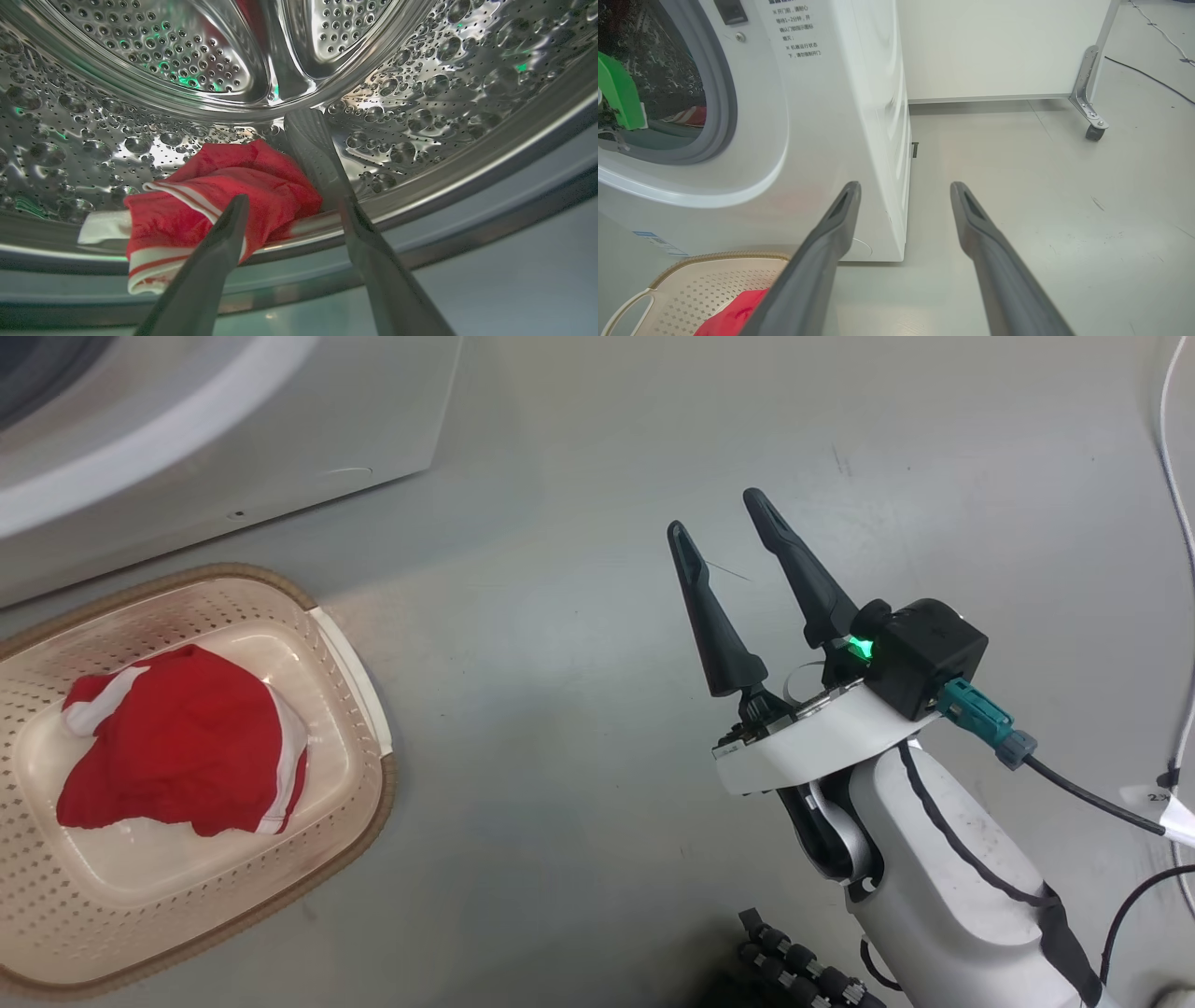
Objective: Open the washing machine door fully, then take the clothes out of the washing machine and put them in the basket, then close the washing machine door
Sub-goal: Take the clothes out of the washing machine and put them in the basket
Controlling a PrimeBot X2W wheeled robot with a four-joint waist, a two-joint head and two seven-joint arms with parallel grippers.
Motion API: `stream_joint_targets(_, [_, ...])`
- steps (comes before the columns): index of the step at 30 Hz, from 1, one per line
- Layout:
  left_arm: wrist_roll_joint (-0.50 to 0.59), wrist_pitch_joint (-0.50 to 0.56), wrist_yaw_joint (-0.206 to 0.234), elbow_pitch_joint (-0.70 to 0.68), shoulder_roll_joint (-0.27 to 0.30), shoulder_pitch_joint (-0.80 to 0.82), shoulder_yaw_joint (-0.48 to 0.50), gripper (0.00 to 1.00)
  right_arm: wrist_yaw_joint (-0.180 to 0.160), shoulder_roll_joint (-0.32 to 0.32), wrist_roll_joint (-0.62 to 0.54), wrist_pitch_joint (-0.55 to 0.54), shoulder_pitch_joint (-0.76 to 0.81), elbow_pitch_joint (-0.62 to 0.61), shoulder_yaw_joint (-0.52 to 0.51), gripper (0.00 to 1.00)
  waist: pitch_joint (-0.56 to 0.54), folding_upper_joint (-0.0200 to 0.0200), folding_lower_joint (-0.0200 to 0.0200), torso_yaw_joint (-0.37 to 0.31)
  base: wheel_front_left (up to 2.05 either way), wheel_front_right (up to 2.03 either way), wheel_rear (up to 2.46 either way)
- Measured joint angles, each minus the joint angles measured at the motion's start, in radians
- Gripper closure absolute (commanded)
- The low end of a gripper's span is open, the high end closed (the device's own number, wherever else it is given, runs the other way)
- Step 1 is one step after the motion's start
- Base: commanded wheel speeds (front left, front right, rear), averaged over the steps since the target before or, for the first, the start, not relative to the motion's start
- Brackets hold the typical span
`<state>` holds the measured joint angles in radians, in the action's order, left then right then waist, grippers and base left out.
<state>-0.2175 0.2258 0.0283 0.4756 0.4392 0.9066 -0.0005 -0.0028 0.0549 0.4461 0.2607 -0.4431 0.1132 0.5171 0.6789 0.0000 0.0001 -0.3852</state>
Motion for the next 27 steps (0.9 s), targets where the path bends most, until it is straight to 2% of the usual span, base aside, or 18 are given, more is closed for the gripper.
stream_joint_targets(13, [0.007,0.092,-0.008,0.053,0.109,0.150,0.048,0.00,-0.019,-0.003,0.037,0.000,-0.025,-0.024,0.039,0.00,0.064,0.0000,-0.0001,-0.058,0.00,0.00,0.00])
stream_joint_targets(17, [-0.016,0.134,-0.007,0.068,0.122,0.187,0.082,0.00,-0.026,-0.003,0.040,0.000,-0.029,-0.027,0.048,0.00,0.081,0.0000,0.0000,-0.072,0.00,0.00,0.00])
stream_joint_targets(27, [-0.017,0.250,-0.007,0.130,0.152,0.227,0.073,0.00,-0.028,-0.005,0.046,0.000,-0.045,-0.029,0.066,0.00,0.109,0.0000,-0.0001,-0.085,0.00,0.00,0.00])
